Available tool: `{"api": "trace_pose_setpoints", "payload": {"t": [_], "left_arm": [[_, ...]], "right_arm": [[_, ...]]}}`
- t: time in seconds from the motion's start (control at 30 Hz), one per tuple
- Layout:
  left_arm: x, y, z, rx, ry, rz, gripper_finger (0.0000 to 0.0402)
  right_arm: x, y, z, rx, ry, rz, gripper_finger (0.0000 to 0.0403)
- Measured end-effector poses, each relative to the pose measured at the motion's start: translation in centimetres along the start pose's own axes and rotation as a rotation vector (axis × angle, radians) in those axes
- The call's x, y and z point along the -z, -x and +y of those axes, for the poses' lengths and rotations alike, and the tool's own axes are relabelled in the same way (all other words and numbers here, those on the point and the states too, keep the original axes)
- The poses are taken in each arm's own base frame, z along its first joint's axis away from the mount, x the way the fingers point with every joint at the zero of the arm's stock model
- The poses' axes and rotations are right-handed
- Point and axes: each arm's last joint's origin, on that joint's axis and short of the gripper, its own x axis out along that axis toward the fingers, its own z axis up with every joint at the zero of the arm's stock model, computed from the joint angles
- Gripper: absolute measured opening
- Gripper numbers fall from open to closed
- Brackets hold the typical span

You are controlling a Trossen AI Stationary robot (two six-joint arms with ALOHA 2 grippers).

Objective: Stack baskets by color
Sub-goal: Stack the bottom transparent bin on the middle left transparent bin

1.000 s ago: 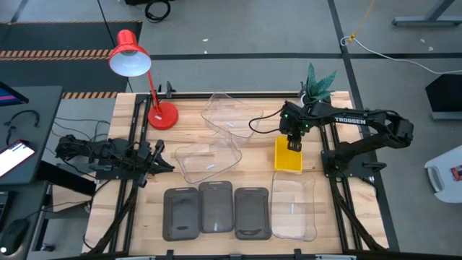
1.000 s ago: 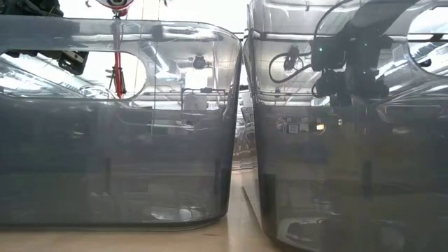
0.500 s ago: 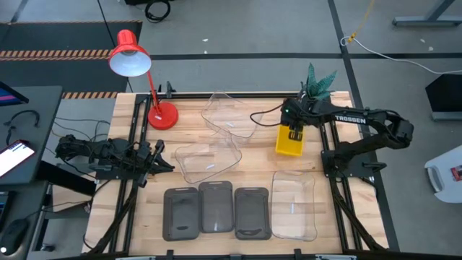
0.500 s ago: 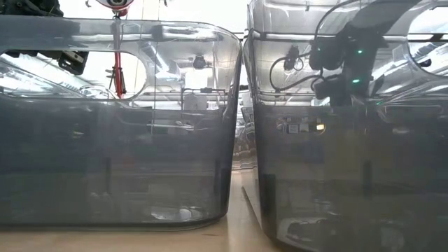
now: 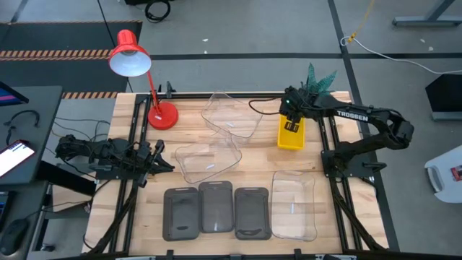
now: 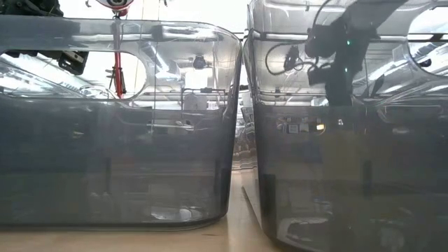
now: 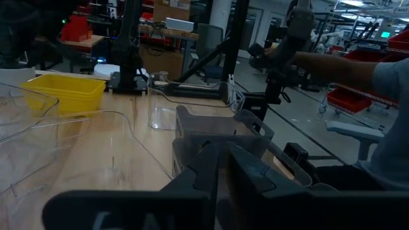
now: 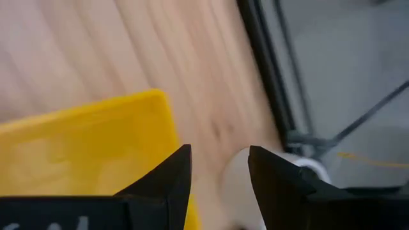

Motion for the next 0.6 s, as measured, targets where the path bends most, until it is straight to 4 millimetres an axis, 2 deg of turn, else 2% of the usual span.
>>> {"api": "trace_pose_setpoints", "payload": {"t": [0.23,0.43,0.6], "left_arm": [[0.0,0.0,0.0,0.000,0.000,0.000,0.0032],[0.0,0.0,0.0,0.000,0.000,0.000,0.0038],[0.0,0.0,0.0,0.000,0.000,0.000,0.0034]], "right_arm": [[-1.1,2.4,0.5,-0.084,-0.123,-0.008,0.0160],[-2.6,5.1,1.9,-0.168,-0.145,-0.077,0.0160],[-3.9,7.7,3.4,-0.316,-0.187,-0.166,0.0160]]}}
